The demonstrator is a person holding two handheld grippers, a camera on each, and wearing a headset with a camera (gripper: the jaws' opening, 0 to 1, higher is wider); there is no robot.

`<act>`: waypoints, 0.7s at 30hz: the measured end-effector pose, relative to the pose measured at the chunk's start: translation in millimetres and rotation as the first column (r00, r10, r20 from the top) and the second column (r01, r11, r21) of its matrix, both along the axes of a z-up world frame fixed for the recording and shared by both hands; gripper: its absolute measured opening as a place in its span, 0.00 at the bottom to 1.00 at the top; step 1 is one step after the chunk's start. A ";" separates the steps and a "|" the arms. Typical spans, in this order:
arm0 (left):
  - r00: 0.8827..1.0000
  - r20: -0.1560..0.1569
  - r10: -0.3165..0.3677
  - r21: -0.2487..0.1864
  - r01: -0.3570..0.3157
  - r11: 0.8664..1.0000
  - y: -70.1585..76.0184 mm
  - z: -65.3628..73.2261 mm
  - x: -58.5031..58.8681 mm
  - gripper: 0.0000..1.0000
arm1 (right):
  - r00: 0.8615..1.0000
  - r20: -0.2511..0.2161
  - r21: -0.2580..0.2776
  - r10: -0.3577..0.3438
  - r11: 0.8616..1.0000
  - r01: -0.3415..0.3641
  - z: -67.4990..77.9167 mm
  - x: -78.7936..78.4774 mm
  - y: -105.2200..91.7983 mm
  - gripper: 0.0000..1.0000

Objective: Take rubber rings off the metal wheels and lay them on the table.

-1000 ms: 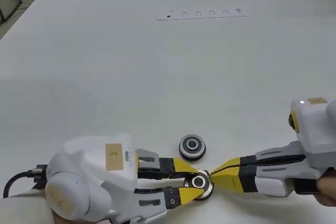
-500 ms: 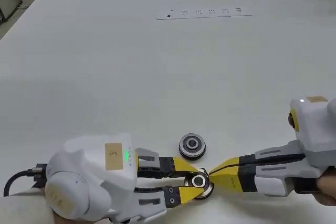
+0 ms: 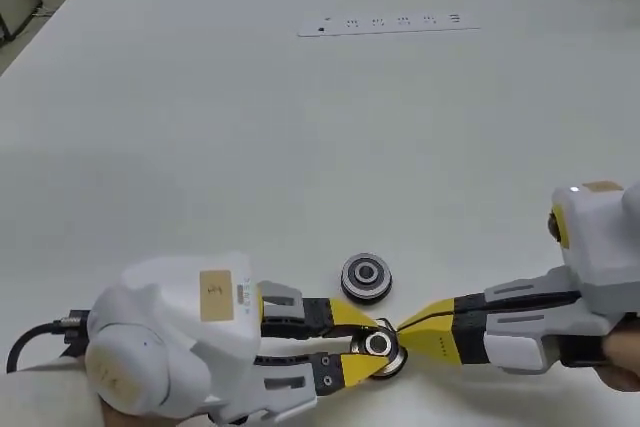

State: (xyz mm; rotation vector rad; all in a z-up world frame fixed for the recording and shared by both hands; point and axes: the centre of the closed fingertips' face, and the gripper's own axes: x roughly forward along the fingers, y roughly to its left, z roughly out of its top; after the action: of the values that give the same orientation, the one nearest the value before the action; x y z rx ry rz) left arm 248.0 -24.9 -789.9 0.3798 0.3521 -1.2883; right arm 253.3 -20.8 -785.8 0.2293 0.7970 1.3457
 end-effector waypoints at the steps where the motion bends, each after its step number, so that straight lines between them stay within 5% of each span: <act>1: 1.000 0.000 0.000 0.000 0.000 1.000 0.1 -0.1 0.1 0.14 | 1.000 -0.001 0.001 0.000 1.000 0.000 0.2 -0.1 0.1 0.00; 21: 1.000 0.008 0.001 0.010 -0.001 1.000 -0.2 -0.5 0.3 0.13 | 0.999 -0.045 0.086 -0.005 0.996 0.008 14.0 -0.5 5.0 0.00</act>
State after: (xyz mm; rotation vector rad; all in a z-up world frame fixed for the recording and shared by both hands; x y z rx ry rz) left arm 248.3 -25.1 -790.4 0.3928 0.3517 -1.2838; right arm 252.8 -15.7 -771.8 0.3307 0.7751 1.3743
